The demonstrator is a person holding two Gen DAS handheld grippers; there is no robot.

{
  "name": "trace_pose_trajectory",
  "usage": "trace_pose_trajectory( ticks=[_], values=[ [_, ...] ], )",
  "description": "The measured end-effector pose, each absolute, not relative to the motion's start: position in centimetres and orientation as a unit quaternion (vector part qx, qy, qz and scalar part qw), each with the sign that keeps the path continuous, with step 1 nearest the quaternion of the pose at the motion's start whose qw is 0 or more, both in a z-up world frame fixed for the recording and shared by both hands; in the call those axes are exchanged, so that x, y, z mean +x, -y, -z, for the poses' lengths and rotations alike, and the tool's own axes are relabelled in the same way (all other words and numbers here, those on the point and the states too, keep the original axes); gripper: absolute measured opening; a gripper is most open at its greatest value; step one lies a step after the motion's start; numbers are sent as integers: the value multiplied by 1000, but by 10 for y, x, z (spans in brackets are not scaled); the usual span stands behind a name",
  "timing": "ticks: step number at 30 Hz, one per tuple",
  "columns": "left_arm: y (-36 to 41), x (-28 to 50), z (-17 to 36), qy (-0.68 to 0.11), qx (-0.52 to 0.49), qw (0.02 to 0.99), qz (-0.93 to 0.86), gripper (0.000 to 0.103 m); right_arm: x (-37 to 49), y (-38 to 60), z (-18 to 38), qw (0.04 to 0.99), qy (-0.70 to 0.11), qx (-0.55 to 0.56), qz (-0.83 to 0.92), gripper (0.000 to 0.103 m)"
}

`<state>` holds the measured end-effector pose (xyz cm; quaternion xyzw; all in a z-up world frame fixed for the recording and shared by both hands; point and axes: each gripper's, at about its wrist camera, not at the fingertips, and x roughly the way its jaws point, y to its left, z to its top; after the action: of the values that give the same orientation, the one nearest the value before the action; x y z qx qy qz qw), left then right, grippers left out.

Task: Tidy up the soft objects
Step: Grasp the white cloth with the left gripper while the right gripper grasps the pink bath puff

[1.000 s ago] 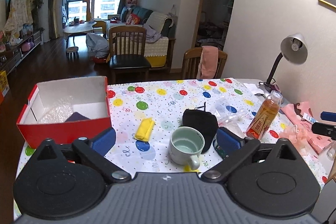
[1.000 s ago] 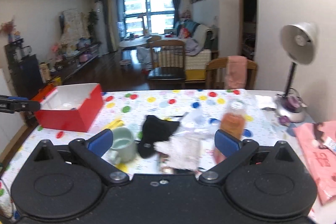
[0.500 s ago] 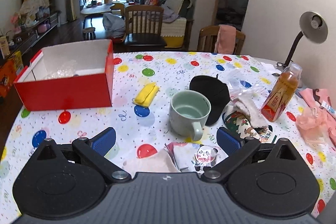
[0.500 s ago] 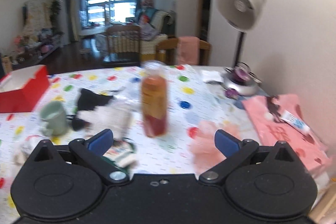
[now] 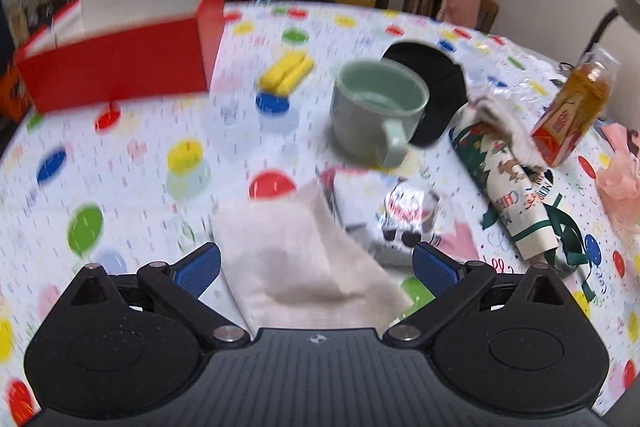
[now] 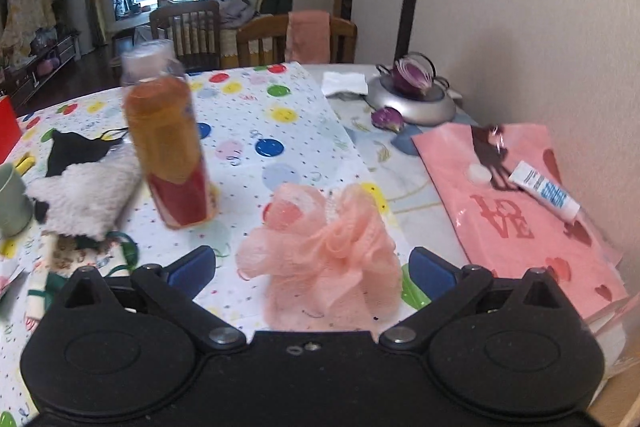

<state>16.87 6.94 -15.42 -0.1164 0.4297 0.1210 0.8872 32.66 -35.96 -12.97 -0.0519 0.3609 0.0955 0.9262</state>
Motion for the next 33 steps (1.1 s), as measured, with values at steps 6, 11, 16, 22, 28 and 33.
trace_pose_trajectory(
  ticks=[6, 11, 16, 22, 28, 33],
  values=[
    [-78, 180, 186, -477, -161, 855, -128, 103, 346, 364, 149, 914, -391, -41, -96, 103],
    [-85, 182, 199, -490, -183, 841, -137, 103, 360, 360, 163, 908, -406, -52, -88, 103],
    [-85, 184, 207, -499, -187, 835, -136, 102, 374, 358, 179, 901, -423, -54, -81, 103],
    [-83, 186, 206, -496, -178, 839, -137, 90, 376, 356, 189, 899, -429, -62, -68, 94],
    [-88, 180, 201, -487, -187, 840, -147, 62, 373, 356, 189, 900, -427, -64, -57, 78],
    [-92, 177, 198, -481, -190, 841, -157, 37, 369, 352, 187, 901, -424, -70, -53, 57]
  ],
)
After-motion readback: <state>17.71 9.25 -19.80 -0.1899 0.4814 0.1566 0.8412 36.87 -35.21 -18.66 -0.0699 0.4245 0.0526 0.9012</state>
